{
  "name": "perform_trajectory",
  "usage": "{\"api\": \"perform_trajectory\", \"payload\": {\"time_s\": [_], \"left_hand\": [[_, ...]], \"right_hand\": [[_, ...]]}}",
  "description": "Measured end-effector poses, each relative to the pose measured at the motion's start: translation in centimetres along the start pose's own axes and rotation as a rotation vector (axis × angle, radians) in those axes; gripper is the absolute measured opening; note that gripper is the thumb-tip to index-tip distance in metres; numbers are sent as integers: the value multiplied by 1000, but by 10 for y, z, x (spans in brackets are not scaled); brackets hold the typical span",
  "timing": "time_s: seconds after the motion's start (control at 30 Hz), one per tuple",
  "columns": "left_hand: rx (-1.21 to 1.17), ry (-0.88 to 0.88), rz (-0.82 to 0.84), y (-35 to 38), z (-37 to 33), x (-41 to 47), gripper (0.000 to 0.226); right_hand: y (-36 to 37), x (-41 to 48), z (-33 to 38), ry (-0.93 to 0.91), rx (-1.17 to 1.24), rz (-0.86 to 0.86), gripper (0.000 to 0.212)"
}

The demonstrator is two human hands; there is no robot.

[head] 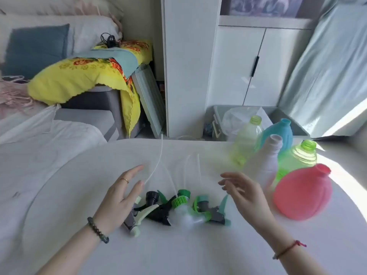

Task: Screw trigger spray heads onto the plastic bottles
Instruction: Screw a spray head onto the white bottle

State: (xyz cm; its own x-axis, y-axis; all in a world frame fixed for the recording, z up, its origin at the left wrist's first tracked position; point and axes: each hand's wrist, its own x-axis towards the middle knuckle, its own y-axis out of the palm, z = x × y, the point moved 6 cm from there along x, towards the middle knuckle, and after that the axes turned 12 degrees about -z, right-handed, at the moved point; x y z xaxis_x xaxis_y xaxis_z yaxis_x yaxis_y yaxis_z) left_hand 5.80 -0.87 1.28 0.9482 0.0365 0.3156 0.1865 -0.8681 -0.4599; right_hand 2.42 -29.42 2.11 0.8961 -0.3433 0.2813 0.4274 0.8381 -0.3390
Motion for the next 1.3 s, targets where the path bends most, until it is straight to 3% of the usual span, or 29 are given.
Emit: {"api": "perform_trajectory", "payload": {"time_s": [0.3,0.4,0.53,0.7,0.77,0.9,1.03,1.2,1.3], "left_hand": [[33,95,43,-16,-55,-33,38],[35,121,46,-21,-73,-42,39],[56,153,50,-26,-91,-52,40],[90,165,61,-29,-99,-52,40],[98,161,61,-30,-99,-50,40],[108,161,58,-31,-95,-43,41],[84,137,61,-32,-86,-37,42],[1,109,67,-32,-82,-32,39],[-93,93,105,-26,-90,-33,44]], "right_hand": [[-70,-1,56,-198,-39,-274,27],[-85,7,69,-244,-164,-335,43],[-85,21,71,-230,-342,-242,64],[-75,41,47,-54,-521,-69,77],[-70,46,41,-33,-514,-40,73],[-71,57,43,-121,-434,-171,44],[-71,57,48,-221,-435,-185,23],[-67,37,94,-357,-266,-193,34],[-49,11,140,-460,-124,-96,34]]}}
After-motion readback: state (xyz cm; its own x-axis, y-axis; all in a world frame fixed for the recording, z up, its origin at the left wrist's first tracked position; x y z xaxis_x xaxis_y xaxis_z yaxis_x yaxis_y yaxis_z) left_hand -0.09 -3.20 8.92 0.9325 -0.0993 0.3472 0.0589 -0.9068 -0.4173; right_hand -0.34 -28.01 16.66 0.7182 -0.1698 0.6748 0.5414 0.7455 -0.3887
